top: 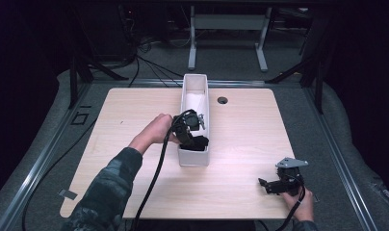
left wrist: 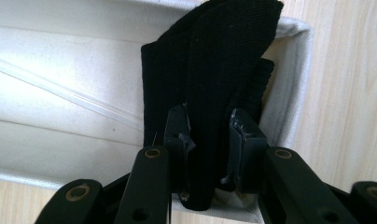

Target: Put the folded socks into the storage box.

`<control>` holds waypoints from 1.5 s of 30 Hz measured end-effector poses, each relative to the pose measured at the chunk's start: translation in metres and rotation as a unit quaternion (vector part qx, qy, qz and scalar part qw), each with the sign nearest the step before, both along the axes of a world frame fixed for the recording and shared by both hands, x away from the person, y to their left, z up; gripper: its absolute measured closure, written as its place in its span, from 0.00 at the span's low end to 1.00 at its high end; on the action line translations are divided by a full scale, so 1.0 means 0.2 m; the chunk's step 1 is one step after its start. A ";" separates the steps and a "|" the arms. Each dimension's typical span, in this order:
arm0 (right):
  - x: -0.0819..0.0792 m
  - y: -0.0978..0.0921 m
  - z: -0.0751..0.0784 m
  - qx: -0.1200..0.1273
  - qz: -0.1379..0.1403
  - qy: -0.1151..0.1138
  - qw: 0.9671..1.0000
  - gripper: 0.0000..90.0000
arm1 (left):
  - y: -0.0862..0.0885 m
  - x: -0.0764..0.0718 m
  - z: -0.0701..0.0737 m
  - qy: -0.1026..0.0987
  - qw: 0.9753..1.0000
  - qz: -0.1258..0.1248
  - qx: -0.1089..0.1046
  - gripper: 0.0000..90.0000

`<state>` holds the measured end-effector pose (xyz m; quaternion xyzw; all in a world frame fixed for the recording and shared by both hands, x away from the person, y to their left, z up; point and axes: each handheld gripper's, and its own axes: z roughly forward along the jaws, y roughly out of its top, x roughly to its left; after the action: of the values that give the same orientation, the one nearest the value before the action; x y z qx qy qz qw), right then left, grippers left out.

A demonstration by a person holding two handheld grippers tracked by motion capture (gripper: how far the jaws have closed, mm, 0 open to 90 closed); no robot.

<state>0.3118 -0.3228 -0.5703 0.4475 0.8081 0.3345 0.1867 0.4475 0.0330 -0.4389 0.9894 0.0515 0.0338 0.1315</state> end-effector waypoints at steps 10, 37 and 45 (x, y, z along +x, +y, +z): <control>0.00 0.00 0.00 0.000 0.000 0.000 1.000 0.00 | -0.01 0.01 0.01 0.004 1.000 0.018 0.002 0.56; 0.00 0.00 0.00 0.000 -0.003 0.000 1.000 0.00 | 0.28 -0.13 0.33 -0.051 0.992 0.067 -0.092 0.04; 0.00 0.00 0.00 0.000 -0.005 0.000 1.000 0.00 | 0.46 -0.21 0.34 -0.076 0.989 0.092 -0.090 0.02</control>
<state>0.3118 -0.3229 -0.5704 0.4514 0.8059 0.3338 0.1879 0.4064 0.1246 -0.3706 0.9592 0.1350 0.1156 0.2201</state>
